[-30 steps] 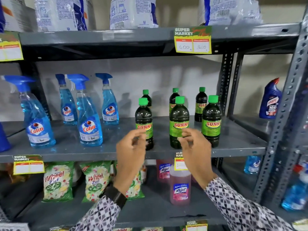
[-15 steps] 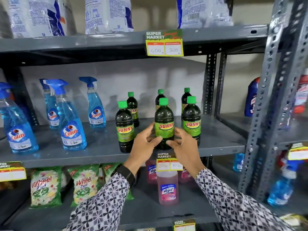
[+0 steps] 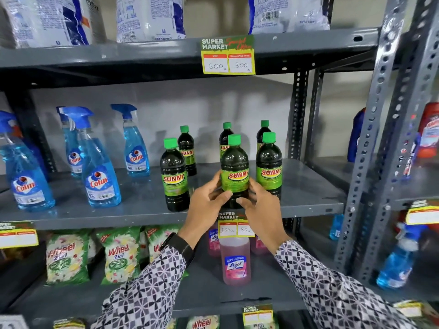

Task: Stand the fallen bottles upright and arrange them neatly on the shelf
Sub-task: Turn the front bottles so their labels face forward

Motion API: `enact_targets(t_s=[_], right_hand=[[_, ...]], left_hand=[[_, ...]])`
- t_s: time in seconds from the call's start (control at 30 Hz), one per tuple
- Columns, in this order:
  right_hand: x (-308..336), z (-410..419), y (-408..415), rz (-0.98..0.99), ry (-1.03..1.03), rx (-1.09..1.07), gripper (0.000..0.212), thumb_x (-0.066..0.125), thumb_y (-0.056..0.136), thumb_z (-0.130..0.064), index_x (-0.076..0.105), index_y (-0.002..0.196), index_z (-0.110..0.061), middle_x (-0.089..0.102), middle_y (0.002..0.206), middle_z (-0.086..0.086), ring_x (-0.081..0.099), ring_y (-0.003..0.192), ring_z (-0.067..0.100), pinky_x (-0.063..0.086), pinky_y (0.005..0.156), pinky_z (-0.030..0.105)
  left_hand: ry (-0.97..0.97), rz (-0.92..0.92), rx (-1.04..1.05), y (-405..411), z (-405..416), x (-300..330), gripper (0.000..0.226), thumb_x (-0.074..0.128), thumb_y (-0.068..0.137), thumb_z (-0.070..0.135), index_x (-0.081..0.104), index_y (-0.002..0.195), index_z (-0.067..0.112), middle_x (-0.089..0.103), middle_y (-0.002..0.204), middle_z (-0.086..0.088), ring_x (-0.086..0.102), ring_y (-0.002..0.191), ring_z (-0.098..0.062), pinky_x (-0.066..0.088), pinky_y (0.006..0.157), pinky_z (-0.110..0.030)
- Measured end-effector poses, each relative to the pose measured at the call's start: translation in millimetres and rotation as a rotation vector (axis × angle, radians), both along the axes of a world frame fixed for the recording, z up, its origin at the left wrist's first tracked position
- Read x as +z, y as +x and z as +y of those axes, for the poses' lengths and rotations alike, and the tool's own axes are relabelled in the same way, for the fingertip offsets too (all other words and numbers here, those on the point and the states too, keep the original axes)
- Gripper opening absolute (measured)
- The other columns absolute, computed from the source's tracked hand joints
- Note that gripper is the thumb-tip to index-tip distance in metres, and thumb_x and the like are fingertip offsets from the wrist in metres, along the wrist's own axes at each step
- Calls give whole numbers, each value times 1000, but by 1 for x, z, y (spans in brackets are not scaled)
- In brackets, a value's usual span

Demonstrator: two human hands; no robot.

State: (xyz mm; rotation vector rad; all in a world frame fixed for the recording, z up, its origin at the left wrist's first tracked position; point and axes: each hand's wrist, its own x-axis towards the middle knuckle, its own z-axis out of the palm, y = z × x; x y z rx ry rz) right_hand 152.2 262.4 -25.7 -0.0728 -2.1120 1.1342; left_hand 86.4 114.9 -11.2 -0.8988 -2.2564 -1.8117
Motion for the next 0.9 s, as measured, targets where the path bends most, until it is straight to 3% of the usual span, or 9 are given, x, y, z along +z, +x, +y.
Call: enact_targets(t_s=[0.13, 0.27, 0.37, 0.43, 0.5, 0.6, 0.67, 0.77, 0.9], right_hand=[[-6, 8, 20, 84, 2, -56, 46, 72, 95, -1, 67, 138, -13, 67, 117, -19, 68, 109, -3, 52, 98, 11], [-5, 43, 40, 195, -37, -220, 34, 72, 96, -8, 71, 130, -13, 76, 117, -4, 74, 101, 6, 58, 95, 24], [6, 70, 43, 151, -96, -186, 41, 74, 95, -6, 65, 135, -10, 68, 115, -13, 68, 99, 0, 49, 88, 5], [14, 84, 39, 56, -181, -47, 50, 74, 94, -1, 59, 142, -7, 62, 121, -14, 64, 104, 2, 45, 81, -2], [19, 94, 31, -36, -197, 63, 58, 74, 95, -2, 53, 149, -8, 58, 134, -8, 61, 120, 12, 49, 94, 7], [18, 103, 21, -94, -166, 132, 61, 75, 94, -7, 53, 151, -13, 63, 136, -2, 61, 130, 17, 49, 113, 36], [17, 108, 16, -93, -168, 140, 59, 75, 94, -6, 55, 149, -14, 67, 131, -1, 64, 125, 16, 51, 110, 32], [21, 121, 16, -84, -164, 122, 55, 75, 93, -4, 58, 145, -14, 69, 124, -2, 67, 117, 13, 53, 100, 19], [20, 146, 21, -98, -146, 83, 53, 78, 92, -6, 60, 140, -19, 69, 116, -9, 70, 115, 16, 54, 107, 39]], left_hand=[[160, 18, 256, 22, -4, -8, 52, 72, 94, 23, 59, 144, 23, 69, 137, 3, 67, 119, -1, 55, 106, -32], [197, 130, 323, 59, 16, -3, 29, 65, 99, 26, 74, 126, 22, 79, 116, 4, 74, 102, -4, 61, 95, -35], [-59, 156, 203, 77, 54, 6, 42, 57, 102, 23, 59, 144, 20, 73, 123, 8, 70, 101, -3, 54, 86, -22], [-180, 93, 160, 80, 82, 6, 56, 49, 105, 26, 36, 159, 20, 73, 124, -6, 68, 107, -21, 49, 84, -30], [-204, 22, 174, 76, 102, 2, 62, 43, 106, 30, 21, 164, 22, 68, 127, -17, 67, 113, -34, 54, 93, -43], [-154, -9, 269, 64, 118, -3, 61, 38, 104, 33, 23, 163, 28, 68, 119, -16, 67, 109, -38, 56, 93, -54], [-104, -7, 312, 58, 123, -3, 56, 40, 104, 30, 34, 159, 27, 70, 112, -17, 67, 106, -40, 57, 89, -53], [-22, 13, 323, 57, 130, 0, 47, 49, 105, 23, 50, 152, 19, 72, 121, -9, 68, 108, -25, 54, 94, -39], [60, 24, 197, 61, 141, 5, 44, 64, 97, 11, 59, 137, 27, 64, 101, 28, 65, 91, 17, 45, 81, -4]])
